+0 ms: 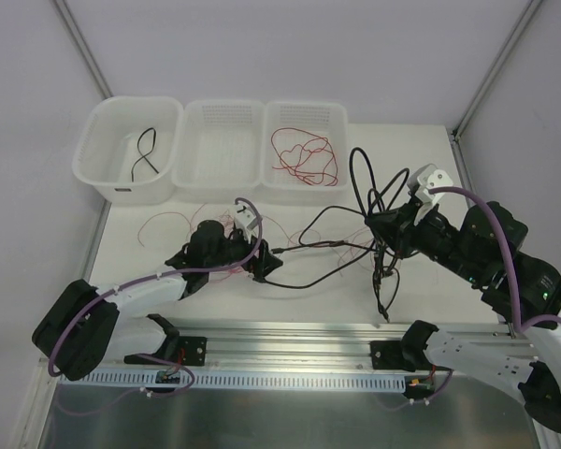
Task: Untangle the cables
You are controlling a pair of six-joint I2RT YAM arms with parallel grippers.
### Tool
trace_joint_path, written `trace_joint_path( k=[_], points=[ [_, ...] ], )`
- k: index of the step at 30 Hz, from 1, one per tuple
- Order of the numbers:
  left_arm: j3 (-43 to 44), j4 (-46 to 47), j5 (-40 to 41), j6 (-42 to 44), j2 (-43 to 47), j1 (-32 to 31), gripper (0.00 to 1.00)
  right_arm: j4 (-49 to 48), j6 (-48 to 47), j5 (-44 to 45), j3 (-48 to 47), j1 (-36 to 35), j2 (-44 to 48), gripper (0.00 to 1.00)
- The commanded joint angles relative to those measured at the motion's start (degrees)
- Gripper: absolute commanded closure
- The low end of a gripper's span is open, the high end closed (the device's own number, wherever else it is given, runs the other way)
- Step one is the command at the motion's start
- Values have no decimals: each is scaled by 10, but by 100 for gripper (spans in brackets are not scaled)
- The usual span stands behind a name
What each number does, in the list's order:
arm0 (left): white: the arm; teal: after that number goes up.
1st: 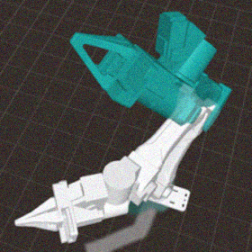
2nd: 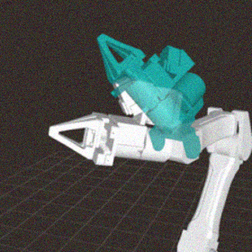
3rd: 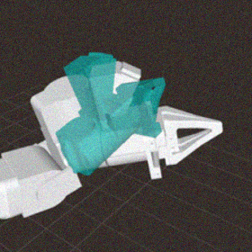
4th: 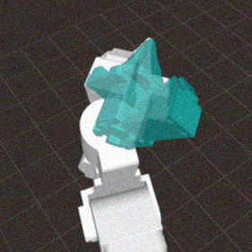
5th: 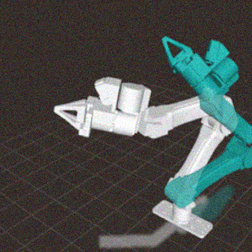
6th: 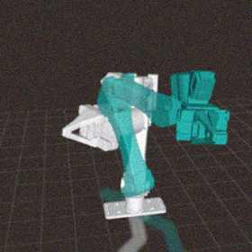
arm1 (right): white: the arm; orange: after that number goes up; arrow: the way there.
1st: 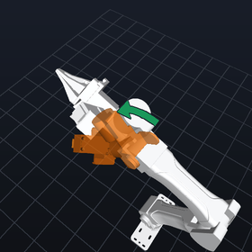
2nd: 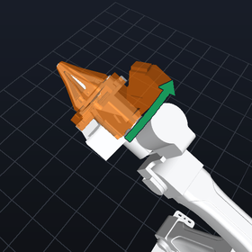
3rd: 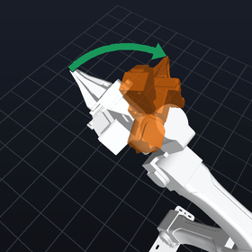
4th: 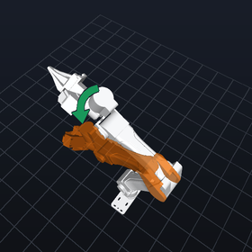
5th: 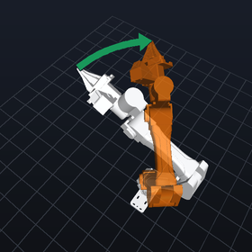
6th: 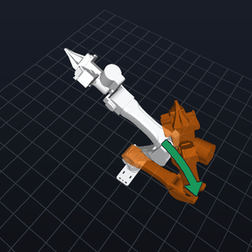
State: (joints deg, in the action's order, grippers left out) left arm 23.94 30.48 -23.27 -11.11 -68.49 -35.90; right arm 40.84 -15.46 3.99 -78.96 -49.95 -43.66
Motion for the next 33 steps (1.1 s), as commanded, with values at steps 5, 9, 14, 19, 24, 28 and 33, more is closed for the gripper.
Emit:
trace_joint_path(
  k=[5,9,14,19,24,28,33],
  points=[
    [-49,89,1,-14,7,4,18,-57,-3,-9,-24,3,9,99],
    [-59,110,2,-18,-9,2,20,-58,-1,-12,-23,3,8,99],
    [-40,134,-3,-24,-67,-21,23,-64,4,-15,-21,3,6,99],
    [-15,167,9,-29,-132,-35,29,-66,6,-19,-23,2,5,99],
    [-14,199,36,-34,-147,-37,51,-62,6,-20,-24,2,3,99],
    [-12,199,51,-25,-133,-37,86,-62,7,-16,-20,3,3,99],
    [-27,155,137,-21,-71,-36,100,-45,-1,19,-18,3,10,99]
  ],
)
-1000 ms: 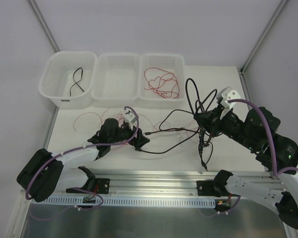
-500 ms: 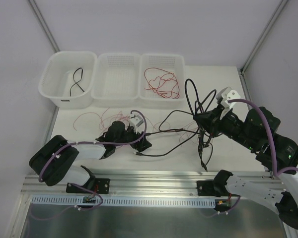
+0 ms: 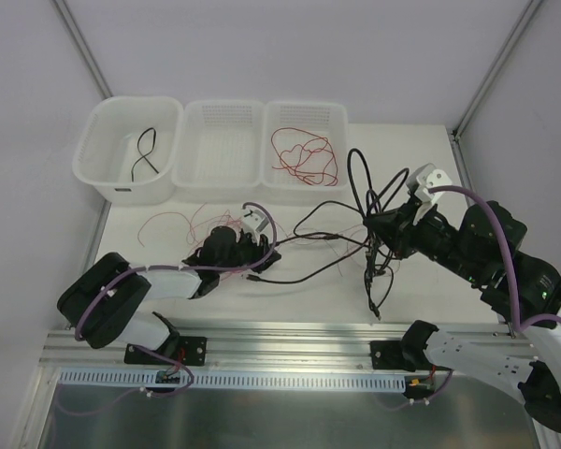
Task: Untangle the cables
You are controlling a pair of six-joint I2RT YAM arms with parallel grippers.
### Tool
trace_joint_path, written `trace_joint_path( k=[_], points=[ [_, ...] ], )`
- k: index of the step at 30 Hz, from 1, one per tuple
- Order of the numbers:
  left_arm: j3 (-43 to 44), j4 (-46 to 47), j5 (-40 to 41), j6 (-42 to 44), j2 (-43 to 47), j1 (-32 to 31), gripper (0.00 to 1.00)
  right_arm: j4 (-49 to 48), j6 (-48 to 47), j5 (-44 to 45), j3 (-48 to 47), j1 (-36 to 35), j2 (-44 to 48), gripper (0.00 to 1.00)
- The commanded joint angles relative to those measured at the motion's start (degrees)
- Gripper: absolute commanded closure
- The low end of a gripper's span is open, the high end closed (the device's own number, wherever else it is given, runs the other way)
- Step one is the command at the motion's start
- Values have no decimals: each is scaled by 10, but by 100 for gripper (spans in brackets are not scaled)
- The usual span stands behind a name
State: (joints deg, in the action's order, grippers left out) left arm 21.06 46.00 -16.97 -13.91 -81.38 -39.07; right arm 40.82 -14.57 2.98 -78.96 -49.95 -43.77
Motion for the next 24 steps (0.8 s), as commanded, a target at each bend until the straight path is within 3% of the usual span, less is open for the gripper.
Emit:
trace_joint_path(
  k=[1,7,13,19,24],
  points=[
    [0,-22,99,7,75,-2,100,-39,-13,41,-18,3,14,99],
    [25,-259,306,9,259,27,100,-3,-20,196,4,3,32,99],
    [115,-433,394,20,370,76,100,19,-13,352,48,6,40,92],
    [189,-530,397,20,431,76,100,36,15,389,116,18,30,87],
    [237,-584,347,16,453,76,100,36,74,366,200,51,7,87]
  ],
)
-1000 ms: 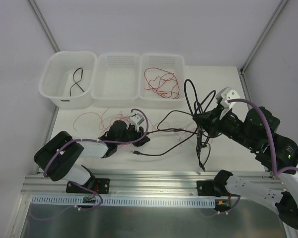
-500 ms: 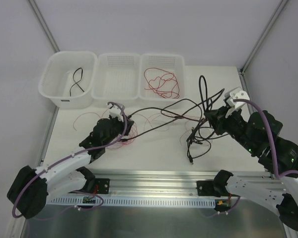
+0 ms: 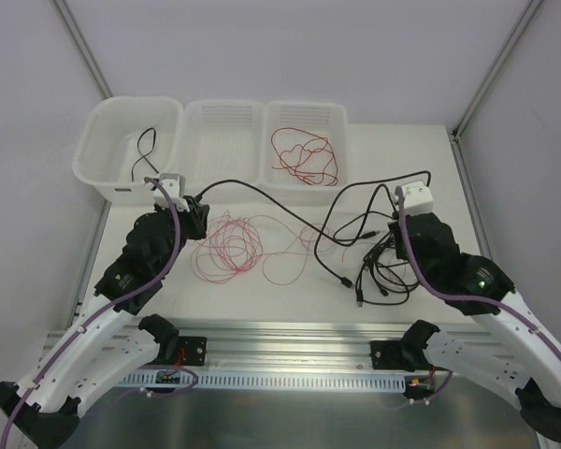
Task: Untangle the cables
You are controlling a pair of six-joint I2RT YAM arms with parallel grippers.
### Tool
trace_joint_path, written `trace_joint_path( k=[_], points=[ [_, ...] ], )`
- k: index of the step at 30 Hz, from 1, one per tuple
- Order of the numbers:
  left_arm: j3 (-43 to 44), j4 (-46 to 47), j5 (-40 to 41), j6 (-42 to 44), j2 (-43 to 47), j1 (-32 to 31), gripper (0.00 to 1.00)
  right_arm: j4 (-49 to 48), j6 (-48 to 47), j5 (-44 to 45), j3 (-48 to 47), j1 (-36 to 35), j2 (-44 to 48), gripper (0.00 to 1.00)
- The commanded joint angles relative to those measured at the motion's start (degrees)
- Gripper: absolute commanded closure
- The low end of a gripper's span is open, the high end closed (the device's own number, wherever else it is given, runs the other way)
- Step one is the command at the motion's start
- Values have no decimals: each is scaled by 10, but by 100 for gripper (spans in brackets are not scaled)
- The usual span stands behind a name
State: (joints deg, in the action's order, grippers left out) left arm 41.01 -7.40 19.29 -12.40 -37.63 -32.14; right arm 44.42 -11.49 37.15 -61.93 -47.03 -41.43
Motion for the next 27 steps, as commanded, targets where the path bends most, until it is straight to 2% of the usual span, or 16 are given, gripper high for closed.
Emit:
trace_joint_path(
  k=[1,5,7,11,13,14,15,20,25,26,27],
  points=[
    [42,-56,-18,0,20,8,100,6,56,22,38,30,-22,87],
    [69,-87,-10,2,40,7,100,29,104,-13,66,93,-53,88],
    [92,-120,20,0,48,8,100,43,127,-26,69,150,-76,88],
    [148,-195,78,8,41,7,100,32,126,-123,77,256,-98,87],
    [176,-221,107,10,39,7,100,21,125,-163,76,303,-102,82],
    [183,-234,110,14,40,7,100,13,122,-194,71,308,-102,77],
    [188,-236,109,18,42,8,100,8,118,-209,68,307,-101,67],
    [209,-242,77,30,38,8,100,-17,96,-342,48,293,-90,42],
    [183,-241,-7,12,13,7,100,-17,87,-393,30,255,-77,38],
    [176,-241,-57,-2,3,7,100,-14,89,-391,28,240,-74,34],
    [162,-240,-82,-9,-2,8,94,-13,88,-387,22,233,-68,34]
  ],
)
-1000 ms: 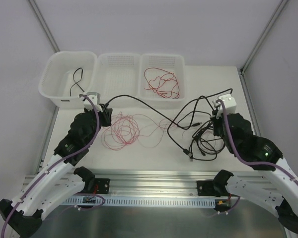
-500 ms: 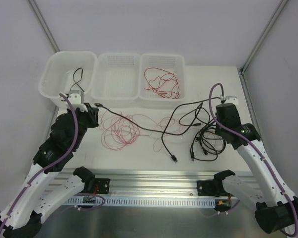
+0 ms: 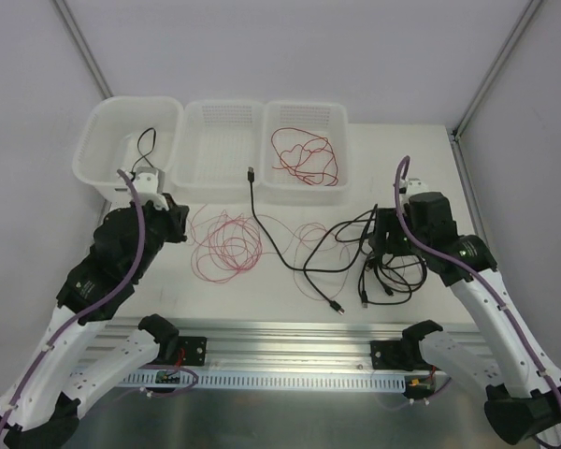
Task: Untangle the cables
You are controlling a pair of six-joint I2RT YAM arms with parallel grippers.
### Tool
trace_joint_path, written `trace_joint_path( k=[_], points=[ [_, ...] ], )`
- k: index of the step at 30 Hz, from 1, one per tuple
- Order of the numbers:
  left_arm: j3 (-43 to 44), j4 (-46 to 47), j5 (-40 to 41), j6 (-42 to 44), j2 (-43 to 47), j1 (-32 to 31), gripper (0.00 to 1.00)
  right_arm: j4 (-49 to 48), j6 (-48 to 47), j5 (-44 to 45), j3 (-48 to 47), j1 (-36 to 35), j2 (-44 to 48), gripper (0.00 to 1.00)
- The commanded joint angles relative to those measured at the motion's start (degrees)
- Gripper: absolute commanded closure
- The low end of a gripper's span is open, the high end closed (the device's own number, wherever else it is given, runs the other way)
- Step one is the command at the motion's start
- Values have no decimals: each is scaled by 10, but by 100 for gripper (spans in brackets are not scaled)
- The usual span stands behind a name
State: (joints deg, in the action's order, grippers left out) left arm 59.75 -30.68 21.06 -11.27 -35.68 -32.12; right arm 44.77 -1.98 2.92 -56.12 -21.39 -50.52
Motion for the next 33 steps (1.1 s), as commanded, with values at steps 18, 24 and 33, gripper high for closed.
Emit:
trace_joint_path(
  k=[18,24,33],
  points=[
    [-240,81,-197,-200,-1,-59,1,-39,38,-38,-23,-196,-22,15],
    [-232,84,-204,-227,12,-73,1,-14,-10,12,-84,-266,-124,22],
    [-219,84,-209,-221,-37,-87,1,-79,-32,-49,-59,-298,-240,30]
  ],
)
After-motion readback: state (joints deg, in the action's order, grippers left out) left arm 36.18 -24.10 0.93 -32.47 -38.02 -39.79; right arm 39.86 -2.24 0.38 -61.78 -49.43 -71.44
